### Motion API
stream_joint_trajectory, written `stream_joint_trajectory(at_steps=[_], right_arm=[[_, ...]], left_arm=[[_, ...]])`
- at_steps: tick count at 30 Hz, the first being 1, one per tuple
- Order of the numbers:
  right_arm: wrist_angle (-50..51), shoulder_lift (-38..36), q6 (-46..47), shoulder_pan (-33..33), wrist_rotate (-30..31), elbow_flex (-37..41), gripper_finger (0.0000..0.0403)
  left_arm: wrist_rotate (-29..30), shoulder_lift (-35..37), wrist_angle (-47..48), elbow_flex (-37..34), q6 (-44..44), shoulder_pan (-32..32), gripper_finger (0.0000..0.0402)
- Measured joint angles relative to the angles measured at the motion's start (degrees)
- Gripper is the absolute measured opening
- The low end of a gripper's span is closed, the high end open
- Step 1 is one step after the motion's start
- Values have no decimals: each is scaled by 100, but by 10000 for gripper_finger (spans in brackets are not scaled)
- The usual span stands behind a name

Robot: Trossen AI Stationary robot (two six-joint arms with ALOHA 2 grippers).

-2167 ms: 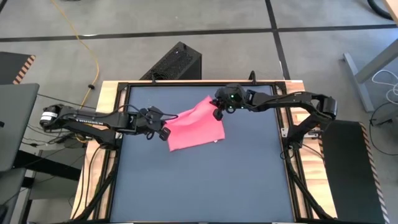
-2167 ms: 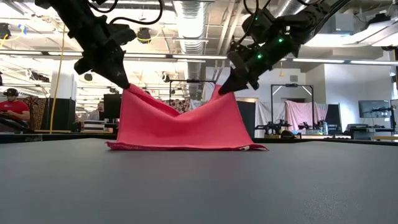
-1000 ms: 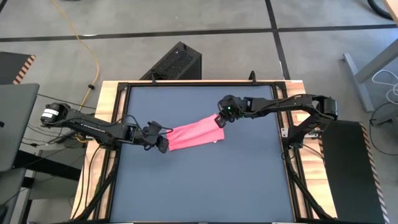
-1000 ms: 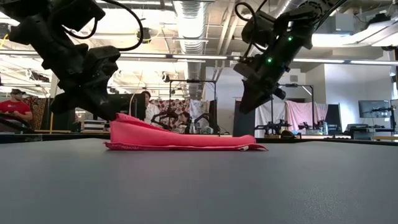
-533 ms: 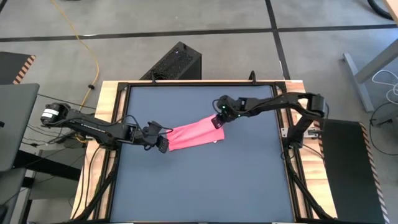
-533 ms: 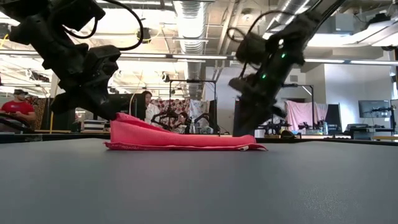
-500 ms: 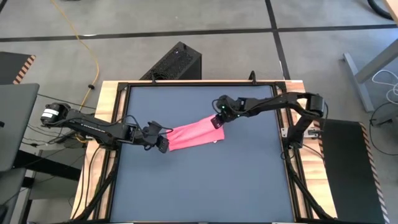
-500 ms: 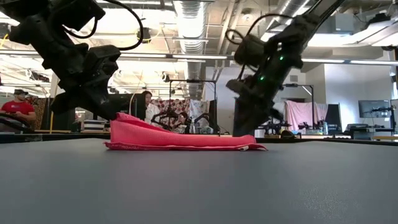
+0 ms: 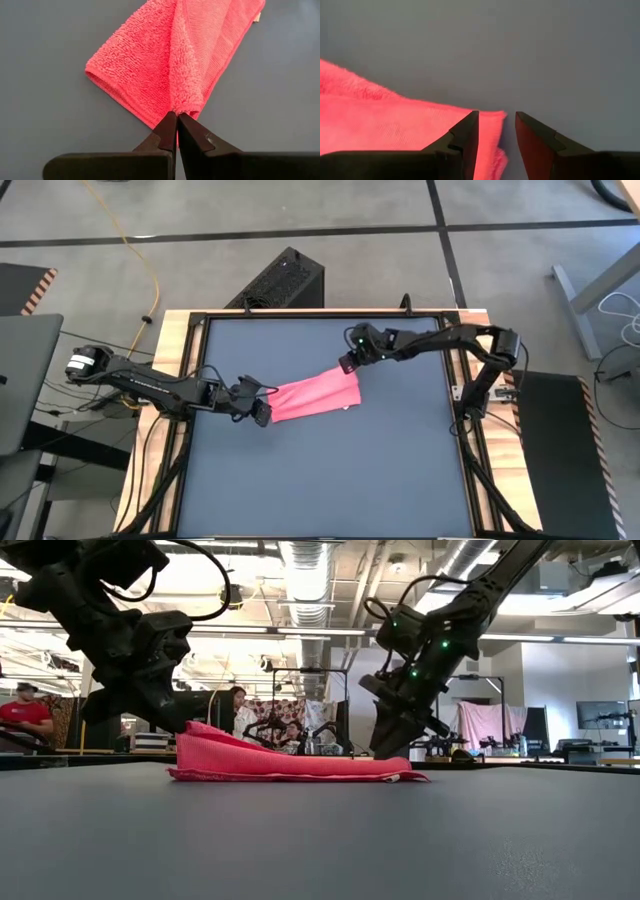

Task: Roll towel
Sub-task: Fold the pink towel

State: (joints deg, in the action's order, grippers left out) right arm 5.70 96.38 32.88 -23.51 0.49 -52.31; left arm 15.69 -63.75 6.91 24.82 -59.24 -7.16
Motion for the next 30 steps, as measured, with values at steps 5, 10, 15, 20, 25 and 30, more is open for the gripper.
stream_joint_trajectory(at_steps=[5, 10, 15, 20, 25, 30], right_arm=[[28, 0, -32, -65, -58, 0, 154], [74, 0, -42, 31, -58, 0, 154], [160, 41, -30, 28, -85, 0, 154], [268, 44, -31, 21, -85, 11, 154], [271, 44, 6, 38, -82, 15, 154], [281, 44, 32, 73, -80, 15, 154]], left_arm=[[2, 0, 3, 0, -4, 0, 0], [4, 0, 1, 0, -7, 0, 0], [8, 0, 1, 0, -8, 0, 0], [10, 0, -9, 0, -13, 0, 0], [10, 0, -27, 0, -12, 0, 0], [13, 0, -31, 0, -1, 0, 0]])
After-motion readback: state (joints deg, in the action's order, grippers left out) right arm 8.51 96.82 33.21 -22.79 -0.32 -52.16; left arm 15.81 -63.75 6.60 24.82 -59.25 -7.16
